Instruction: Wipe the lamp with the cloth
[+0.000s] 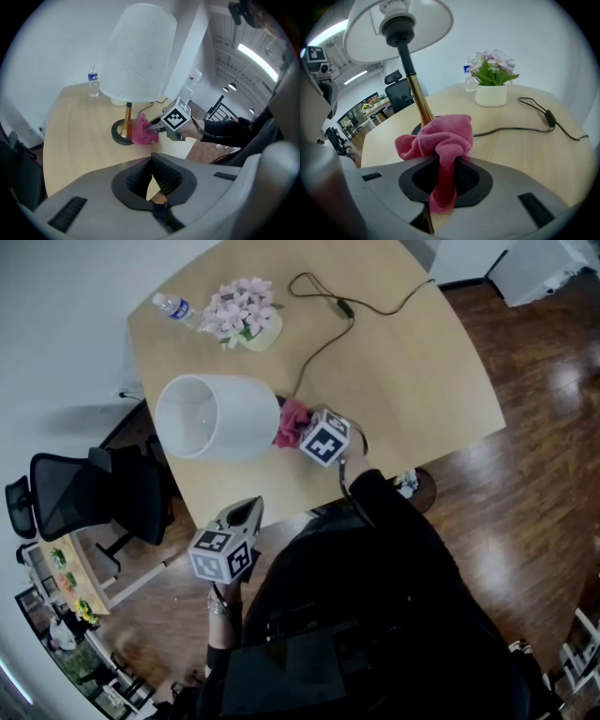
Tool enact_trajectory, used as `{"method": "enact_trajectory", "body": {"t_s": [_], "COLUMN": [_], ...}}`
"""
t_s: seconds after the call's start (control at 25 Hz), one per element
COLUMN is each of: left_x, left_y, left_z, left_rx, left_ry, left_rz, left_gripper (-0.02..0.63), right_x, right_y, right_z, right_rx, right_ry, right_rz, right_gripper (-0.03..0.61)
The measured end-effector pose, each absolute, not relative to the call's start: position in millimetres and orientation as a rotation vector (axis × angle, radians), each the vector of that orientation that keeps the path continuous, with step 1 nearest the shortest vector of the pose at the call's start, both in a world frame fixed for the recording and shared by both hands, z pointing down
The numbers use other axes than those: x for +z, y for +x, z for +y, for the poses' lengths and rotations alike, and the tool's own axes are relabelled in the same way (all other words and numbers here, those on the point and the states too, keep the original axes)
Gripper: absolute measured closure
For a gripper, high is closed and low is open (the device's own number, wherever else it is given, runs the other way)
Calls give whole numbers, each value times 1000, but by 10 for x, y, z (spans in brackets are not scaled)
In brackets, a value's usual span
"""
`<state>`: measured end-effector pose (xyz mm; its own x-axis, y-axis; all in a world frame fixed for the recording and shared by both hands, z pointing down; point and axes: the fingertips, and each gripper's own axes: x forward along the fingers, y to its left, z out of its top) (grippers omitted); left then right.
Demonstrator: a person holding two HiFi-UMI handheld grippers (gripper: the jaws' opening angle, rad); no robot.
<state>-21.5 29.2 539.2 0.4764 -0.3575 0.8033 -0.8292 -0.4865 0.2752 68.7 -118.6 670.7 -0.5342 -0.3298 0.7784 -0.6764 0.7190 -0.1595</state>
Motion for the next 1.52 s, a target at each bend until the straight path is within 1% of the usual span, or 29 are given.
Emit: {"method": "enact_trajectory", "body": {"t_s": [0.12,0.24,0.36,0.6,0.76,1.0,1.28,1.52], "left_x": [5388,5379,5369,5306,5319,5294,5355,5449], "left_y": [-185,-189,-177,-199,-282,-275,-120,-408], "left_z": [291,289,291,296,319,273,308,136], "left_rx": [895,886,881,884,875,844,809,740], "left_ry": [2054,2047,2036,2019,1994,1953,1913,2014], "left_rz": [-980,-990,-1002,-1044,-1077,-1139,-1142,-1085], "left_gripper": [612,612,612,612,612,612,612,612], "right_x": [6698,6272,5866,5690,5830,6300,6543,6726], "right_y": [890,923,738,235,94,77,327,636], "right_z": [-1149,-1200,-1257,-1283,-1311,-1254,-1213,-1110], "right_rx": [623,621,568,472,453,480,500,527], "right_ry": [797,843,804,662,648,588,630,804], "right_rz": [-2191,-2357,-2530,-2680,-2660,-2488,-2285,-2076], "right_gripper": [511,511,511,509,509,509,511,511]}}
